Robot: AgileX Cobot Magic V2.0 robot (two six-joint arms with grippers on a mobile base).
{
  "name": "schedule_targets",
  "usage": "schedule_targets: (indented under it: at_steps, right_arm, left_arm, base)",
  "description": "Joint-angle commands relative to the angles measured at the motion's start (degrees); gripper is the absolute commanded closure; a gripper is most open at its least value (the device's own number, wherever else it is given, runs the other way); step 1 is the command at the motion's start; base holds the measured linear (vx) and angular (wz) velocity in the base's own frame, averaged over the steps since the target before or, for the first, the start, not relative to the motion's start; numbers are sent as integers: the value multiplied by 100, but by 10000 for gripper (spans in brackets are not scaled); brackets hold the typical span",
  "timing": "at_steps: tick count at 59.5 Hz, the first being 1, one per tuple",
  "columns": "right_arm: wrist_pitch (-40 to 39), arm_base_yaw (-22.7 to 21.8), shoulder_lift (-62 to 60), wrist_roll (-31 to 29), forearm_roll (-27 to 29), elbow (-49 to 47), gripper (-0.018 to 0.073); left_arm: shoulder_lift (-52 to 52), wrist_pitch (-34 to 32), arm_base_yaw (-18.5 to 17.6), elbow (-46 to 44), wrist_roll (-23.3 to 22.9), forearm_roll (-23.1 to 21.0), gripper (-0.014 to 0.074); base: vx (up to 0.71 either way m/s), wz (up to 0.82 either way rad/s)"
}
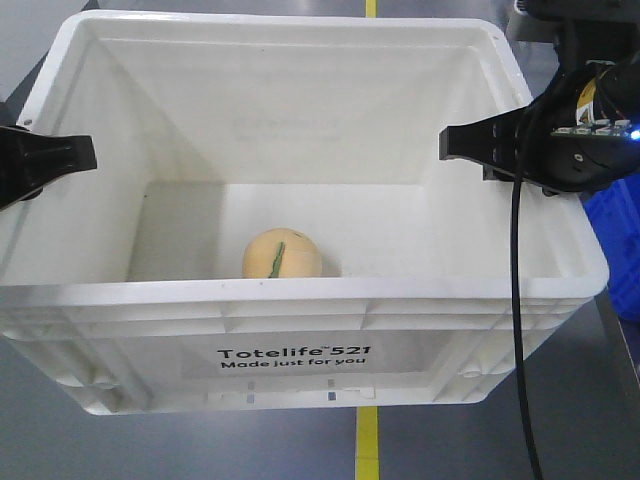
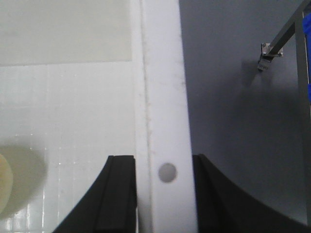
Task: Place moving items into box and shelve
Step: 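Keep holding the lifted tote with both grippers during driving, then hold the tote by its rims with both grippers while driving forward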
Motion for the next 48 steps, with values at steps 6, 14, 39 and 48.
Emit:
schedule_targets:
  at_steps: [6, 14, 39, 48]
  right_arm:
    - [-490, -29, -225, -9, -334, -274, 477]
    - [-490, -29, -225, -9, -334, -274, 477]
    - [-490, -29, -225, -9, -334, -274, 477]
    - [-490, -29, -225, -9, -334, -274, 477]
  left_arm:
    - [-150, -789, -20, -261, -49, 409, 435]
    - [-150, -789, -20, -261, -49, 409, 435]
    - [-150, -789, -20, -261, -49, 409, 435]
    - [-150, -789, -20, -261, -49, 409, 435]
  base:
    - [43, -9]
    - [43, -10]
    - [42, -11]
    - [42, -6]
